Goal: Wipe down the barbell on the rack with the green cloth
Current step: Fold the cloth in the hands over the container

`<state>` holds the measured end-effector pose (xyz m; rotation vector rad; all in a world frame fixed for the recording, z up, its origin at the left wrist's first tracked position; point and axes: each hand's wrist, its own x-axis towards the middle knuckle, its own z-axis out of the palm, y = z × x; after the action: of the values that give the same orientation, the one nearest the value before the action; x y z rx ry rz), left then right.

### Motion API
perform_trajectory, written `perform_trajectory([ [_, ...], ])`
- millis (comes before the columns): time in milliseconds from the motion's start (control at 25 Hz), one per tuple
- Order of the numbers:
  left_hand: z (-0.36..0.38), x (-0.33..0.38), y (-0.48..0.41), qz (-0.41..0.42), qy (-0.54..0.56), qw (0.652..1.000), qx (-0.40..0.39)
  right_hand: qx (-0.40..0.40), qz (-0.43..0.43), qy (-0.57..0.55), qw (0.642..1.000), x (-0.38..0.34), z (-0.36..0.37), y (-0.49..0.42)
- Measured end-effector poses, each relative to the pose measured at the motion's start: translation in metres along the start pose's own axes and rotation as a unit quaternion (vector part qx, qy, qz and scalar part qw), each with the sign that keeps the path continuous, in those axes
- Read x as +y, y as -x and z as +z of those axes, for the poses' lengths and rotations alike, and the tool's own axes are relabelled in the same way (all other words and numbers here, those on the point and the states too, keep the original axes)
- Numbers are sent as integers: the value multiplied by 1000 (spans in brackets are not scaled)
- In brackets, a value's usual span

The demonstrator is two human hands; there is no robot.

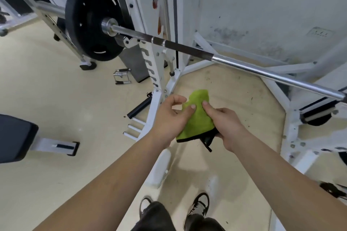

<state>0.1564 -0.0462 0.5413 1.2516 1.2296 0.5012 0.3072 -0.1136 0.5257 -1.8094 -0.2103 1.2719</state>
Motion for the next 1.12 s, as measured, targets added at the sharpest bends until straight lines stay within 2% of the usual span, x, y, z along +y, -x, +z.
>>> perform_trajectory([
  [120, -39, -28, -4, 3, -19, 997, -69, 2, -8, -3, 1000, 14, 41, -7],
  [200, -74, -49, -18, -66, 62, 987, -129, -26, -11, -13, 1000, 25, 74, -8],
  [280, -113, -72, -35, -134, 159, 960, -186, -65, 0, -22, 998, 42, 106, -12],
  [320, -132, -85, -43, -138, 158, 956, -204, -85, 4, -22, 996, 54, 121, -17],
  [360, -148, -100, -50, -112, 117, 964, -209, -102, 1, -23, 995, 66, 136, -22],
  [440, -176, -137, -61, -8, -23, 982, -185, -105, 2, -44, 993, 97, 167, -31],
  [520, -194, -176, -71, 83, -154, 974, -147, -97, 13, -62, 993, 131, 191, -42],
  [600, -200, -214, -85, 168, -231, 950, -124, -100, 14, -56, 993, 170, 207, -58],
  [640, -200, -232, -91, 194, -236, 942, -135, -108, 9, -44, 993, 191, 211, -68],
  [760, -190, -288, -112, 165, -187, 945, -213, -152, -21, 26, 988, 249, 216, -109],
  [840, -176, -337, -134, 191, -183, 939, -222, -144, -61, 74, 985, 291, 220, -147],
  [960, -155, -414, -168, 219, -201, 938, -177, 8, -135, 128, 982, 360, 231, -199],
  [1000, -147, -440, -182, 221, -200, 942, -157, 34, -146, 110, 983, 384, 233, -220],
  [1040, -141, -463, -195, 223, -197, 945, -136, 22, -144, 61, 988, 404, 234, -239],
  [1120, -128, -505, -216, 240, -203, 944, -99, -68, -124, -45, 989, 434, 236, -273],
])
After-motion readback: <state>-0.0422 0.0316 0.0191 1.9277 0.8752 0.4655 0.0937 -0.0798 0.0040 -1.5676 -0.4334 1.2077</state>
